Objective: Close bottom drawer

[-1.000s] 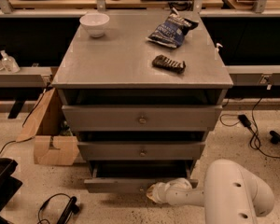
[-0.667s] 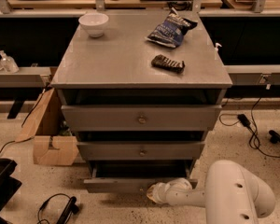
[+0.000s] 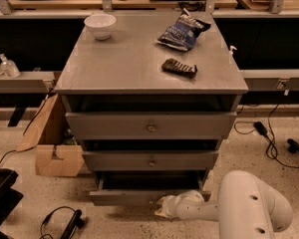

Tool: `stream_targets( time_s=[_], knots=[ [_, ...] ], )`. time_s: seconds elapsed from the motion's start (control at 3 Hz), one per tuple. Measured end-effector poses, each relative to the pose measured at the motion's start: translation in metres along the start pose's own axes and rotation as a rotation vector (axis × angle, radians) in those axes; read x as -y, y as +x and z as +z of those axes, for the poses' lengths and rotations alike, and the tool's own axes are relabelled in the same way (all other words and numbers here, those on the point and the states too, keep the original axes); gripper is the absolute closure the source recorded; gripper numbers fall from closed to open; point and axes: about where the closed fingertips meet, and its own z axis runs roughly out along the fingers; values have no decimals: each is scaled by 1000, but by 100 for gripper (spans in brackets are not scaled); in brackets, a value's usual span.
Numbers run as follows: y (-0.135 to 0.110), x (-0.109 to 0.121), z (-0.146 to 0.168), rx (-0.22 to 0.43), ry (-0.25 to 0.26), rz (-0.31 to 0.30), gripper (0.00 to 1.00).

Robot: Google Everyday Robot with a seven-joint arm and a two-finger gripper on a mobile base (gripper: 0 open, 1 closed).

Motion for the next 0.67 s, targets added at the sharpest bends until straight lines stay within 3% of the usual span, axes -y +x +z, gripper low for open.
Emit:
stream_targets(
  time_s=[0.33,0.67],
  knots=[
    [0,-5,0,1,-2,0,0],
    [0,-5,0,1,-3,0,0]
  ],
)
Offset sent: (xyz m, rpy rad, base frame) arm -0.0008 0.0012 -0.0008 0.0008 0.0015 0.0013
